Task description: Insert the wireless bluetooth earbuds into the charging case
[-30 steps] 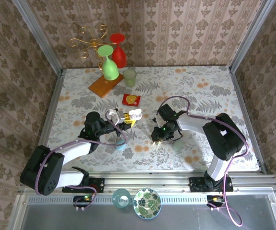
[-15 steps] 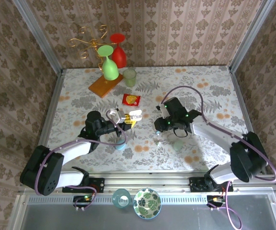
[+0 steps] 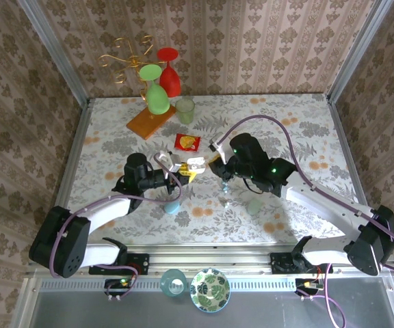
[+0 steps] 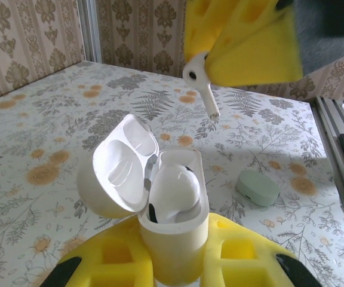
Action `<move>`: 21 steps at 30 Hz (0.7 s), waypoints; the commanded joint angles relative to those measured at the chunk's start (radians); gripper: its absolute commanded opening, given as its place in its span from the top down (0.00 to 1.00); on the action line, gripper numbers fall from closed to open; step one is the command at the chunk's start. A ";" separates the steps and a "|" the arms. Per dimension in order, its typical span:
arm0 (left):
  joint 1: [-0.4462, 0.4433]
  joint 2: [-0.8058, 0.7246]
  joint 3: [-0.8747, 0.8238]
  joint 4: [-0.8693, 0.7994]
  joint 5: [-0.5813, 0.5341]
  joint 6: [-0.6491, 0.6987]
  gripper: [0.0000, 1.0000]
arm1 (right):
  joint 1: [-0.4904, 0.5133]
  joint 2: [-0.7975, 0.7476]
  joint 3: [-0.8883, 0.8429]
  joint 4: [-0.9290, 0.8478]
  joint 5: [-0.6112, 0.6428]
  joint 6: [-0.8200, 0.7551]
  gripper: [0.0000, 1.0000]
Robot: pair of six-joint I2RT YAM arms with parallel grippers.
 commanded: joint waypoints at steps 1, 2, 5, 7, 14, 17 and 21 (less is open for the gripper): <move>-0.005 0.012 0.034 -0.007 0.052 -0.038 1.00 | 0.024 0.031 0.048 0.036 0.042 -0.083 0.81; -0.006 0.012 0.034 -0.004 0.057 -0.045 1.00 | 0.028 0.042 0.057 0.036 0.041 -0.090 0.81; -0.007 0.005 0.034 -0.003 0.060 -0.051 1.00 | 0.037 0.066 0.075 0.036 0.041 -0.108 0.81; -0.007 0.001 0.033 -0.004 0.056 -0.050 1.00 | 0.041 0.077 0.078 0.034 0.043 -0.113 0.81; -0.007 -0.002 0.039 -0.005 0.044 -0.064 1.00 | 0.044 0.090 0.071 0.019 0.044 -0.124 0.81; -0.007 0.000 0.043 -0.001 0.049 -0.067 1.00 | 0.044 0.093 0.066 0.014 0.053 -0.130 0.81; -0.007 -0.003 0.045 0.009 0.058 -0.080 1.00 | 0.044 0.098 0.058 0.013 0.061 -0.140 0.81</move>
